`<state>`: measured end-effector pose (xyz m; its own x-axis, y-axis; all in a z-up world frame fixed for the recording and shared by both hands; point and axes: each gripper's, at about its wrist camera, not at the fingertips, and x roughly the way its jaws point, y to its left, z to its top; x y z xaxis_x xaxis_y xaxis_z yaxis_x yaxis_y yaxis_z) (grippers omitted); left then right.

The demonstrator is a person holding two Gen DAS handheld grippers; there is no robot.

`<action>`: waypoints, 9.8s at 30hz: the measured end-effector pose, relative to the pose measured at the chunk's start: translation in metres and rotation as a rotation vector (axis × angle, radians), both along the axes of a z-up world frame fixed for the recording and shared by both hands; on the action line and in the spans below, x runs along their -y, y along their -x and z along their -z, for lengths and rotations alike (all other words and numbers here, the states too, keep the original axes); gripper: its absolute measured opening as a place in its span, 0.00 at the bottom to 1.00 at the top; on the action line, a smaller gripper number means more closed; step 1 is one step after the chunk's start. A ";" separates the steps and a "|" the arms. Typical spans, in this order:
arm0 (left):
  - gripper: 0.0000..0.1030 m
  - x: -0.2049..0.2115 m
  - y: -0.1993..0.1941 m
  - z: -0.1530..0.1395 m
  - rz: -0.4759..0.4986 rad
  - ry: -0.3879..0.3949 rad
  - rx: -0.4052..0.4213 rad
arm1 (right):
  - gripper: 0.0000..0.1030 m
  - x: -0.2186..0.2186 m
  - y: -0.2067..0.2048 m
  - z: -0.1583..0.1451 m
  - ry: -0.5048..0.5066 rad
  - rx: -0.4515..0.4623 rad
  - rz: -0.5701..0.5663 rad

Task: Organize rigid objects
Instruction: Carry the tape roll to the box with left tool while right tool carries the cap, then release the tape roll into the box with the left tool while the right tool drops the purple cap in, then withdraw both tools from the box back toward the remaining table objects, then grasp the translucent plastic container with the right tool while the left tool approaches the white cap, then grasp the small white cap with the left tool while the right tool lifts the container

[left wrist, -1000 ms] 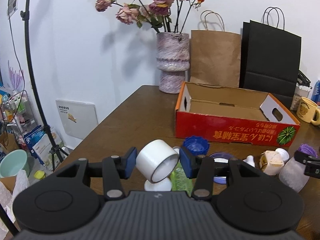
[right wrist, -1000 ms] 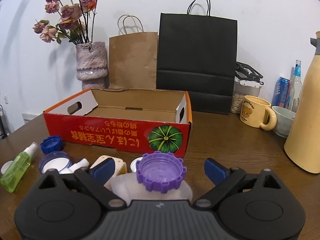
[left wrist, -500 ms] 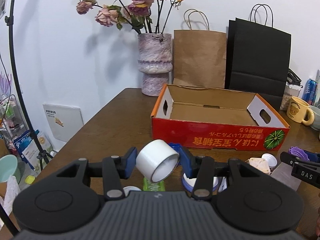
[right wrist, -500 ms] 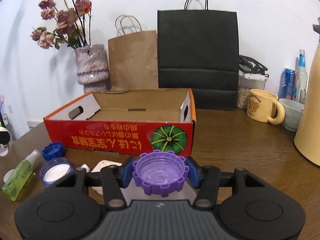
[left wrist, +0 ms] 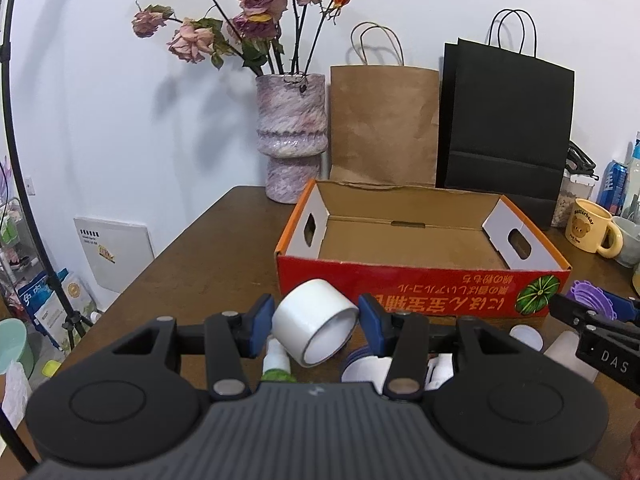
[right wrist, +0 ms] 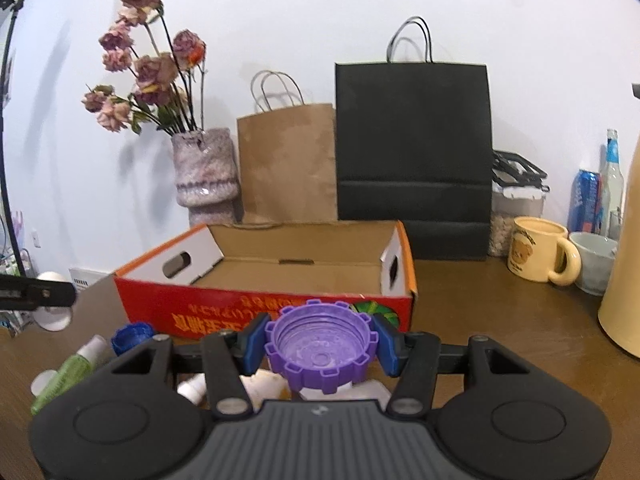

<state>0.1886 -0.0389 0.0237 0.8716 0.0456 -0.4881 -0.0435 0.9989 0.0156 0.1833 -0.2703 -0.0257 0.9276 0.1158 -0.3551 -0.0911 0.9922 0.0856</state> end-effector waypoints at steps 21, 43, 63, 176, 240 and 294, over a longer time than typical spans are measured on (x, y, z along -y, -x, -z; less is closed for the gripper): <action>0.47 0.012 -0.039 -0.016 -0.001 0.039 0.051 | 0.52 -0.035 -0.028 -0.027 0.004 0.089 -0.050; 0.47 0.025 -0.109 -0.011 -0.012 0.031 0.030 | 0.52 -0.039 -0.091 -0.035 0.018 0.054 -0.031; 0.47 0.032 -0.176 -0.002 -0.022 0.002 0.015 | 0.52 -0.041 -0.150 -0.038 0.074 0.007 -0.032; 1.00 0.004 0.015 0.003 0.039 0.006 0.036 | 1.00 -0.004 0.048 -0.023 0.091 0.040 -0.045; 1.00 -0.041 0.055 0.049 0.018 -0.027 -0.122 | 0.86 -0.001 -0.006 0.041 0.173 -0.224 -0.170; 0.52 -0.072 0.013 0.081 0.037 -0.055 -0.171 | 0.84 -0.021 0.049 0.024 0.128 -0.037 -0.044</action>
<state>0.1756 0.0327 -0.0570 0.7779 0.0455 -0.6268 0.0013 0.9973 0.0740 0.1345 -0.2496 -0.0502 0.9086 0.1079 -0.4036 -0.1341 0.9903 -0.0373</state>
